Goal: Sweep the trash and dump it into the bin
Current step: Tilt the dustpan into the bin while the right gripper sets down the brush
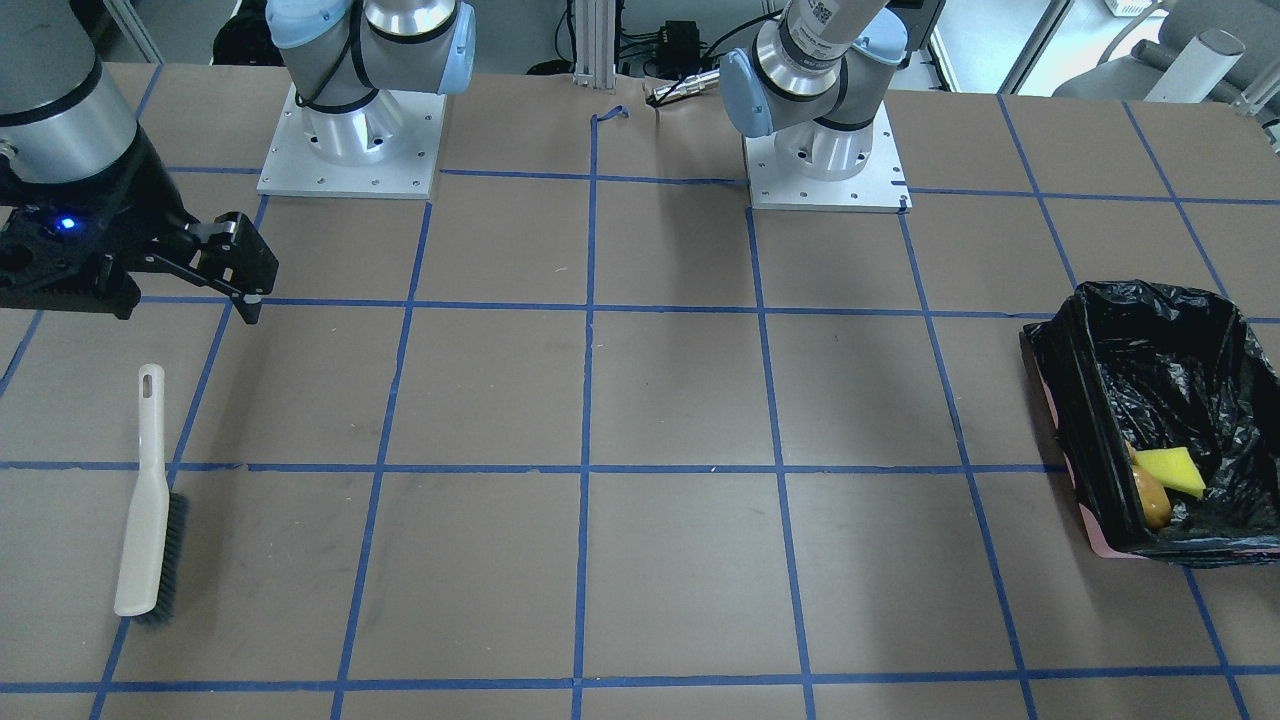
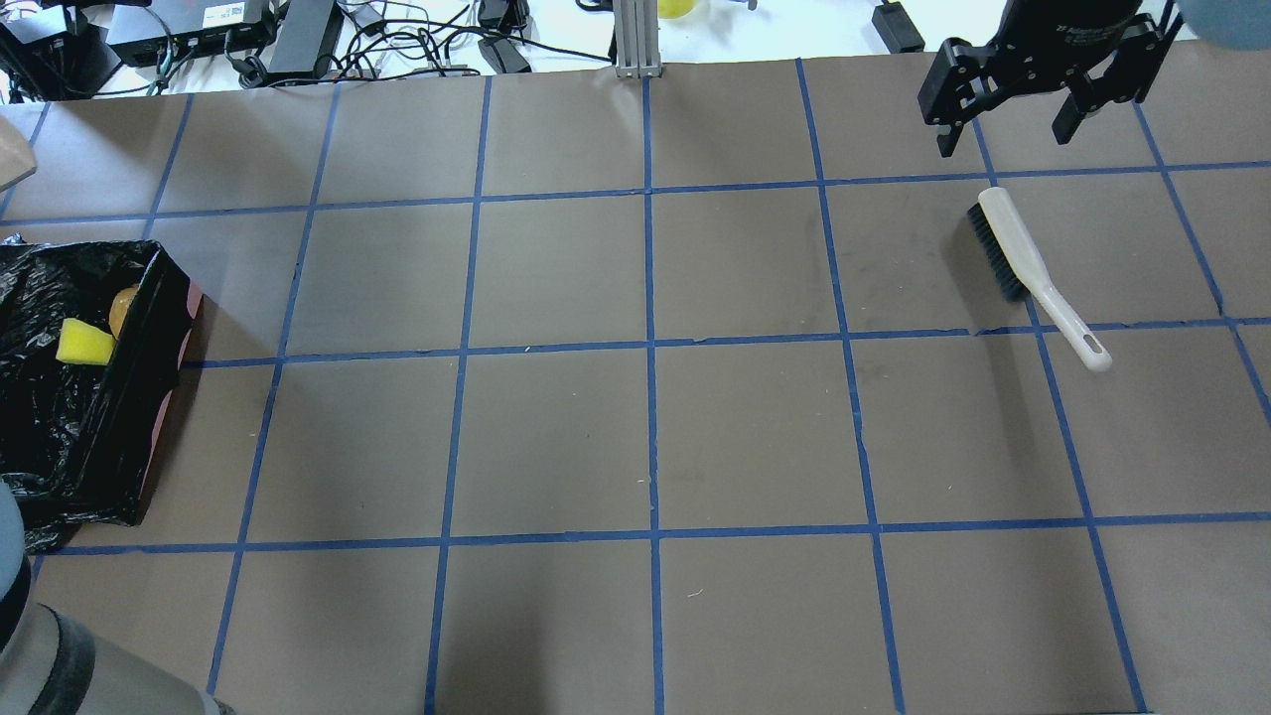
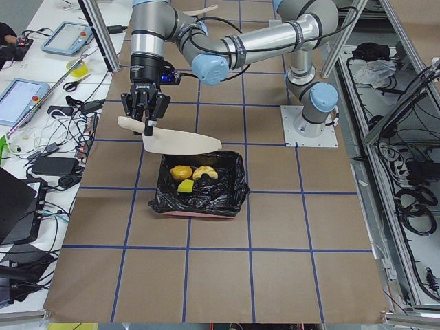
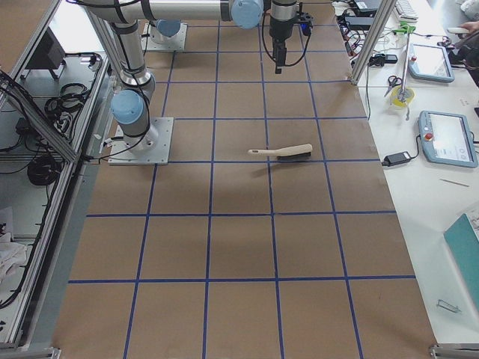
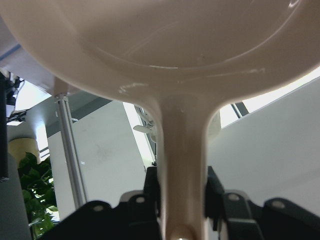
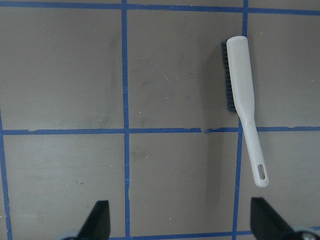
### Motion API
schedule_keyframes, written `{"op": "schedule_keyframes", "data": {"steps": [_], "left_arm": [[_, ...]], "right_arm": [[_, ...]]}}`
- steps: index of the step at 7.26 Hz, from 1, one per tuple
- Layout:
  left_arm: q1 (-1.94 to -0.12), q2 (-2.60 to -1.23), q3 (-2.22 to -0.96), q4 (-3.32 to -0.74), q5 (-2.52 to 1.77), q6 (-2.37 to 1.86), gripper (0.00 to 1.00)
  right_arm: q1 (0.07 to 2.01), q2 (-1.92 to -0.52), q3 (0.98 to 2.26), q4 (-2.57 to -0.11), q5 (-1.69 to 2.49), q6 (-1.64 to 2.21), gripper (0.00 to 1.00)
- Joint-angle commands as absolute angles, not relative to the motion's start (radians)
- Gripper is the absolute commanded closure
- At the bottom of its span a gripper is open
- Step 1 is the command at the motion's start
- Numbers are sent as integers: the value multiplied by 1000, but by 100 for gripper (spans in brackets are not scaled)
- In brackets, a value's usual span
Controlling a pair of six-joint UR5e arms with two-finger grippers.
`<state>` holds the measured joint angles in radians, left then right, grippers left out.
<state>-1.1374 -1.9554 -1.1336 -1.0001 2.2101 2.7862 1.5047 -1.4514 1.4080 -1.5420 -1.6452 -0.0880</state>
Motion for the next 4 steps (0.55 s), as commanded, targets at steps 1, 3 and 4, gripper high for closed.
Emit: {"op": "schedule_keyframes", "data": {"steps": [1, 3, 4], "left_arm": [[-1256, -1944, -1207, -1005, 2140, 2694, 100], [-1288, -1966, -1259, -999, 2024, 2581, 100], [-1296, -1980, -1284, -997, 1943, 2529, 100]], "right_arm": [[1509, -1465, 1414, -1464, -1579, -89, 0], [1509, -1465, 1414, -1465, -1519, -89, 0], [1511, -1463, 1416, -1462, -1520, -89, 0]]}}
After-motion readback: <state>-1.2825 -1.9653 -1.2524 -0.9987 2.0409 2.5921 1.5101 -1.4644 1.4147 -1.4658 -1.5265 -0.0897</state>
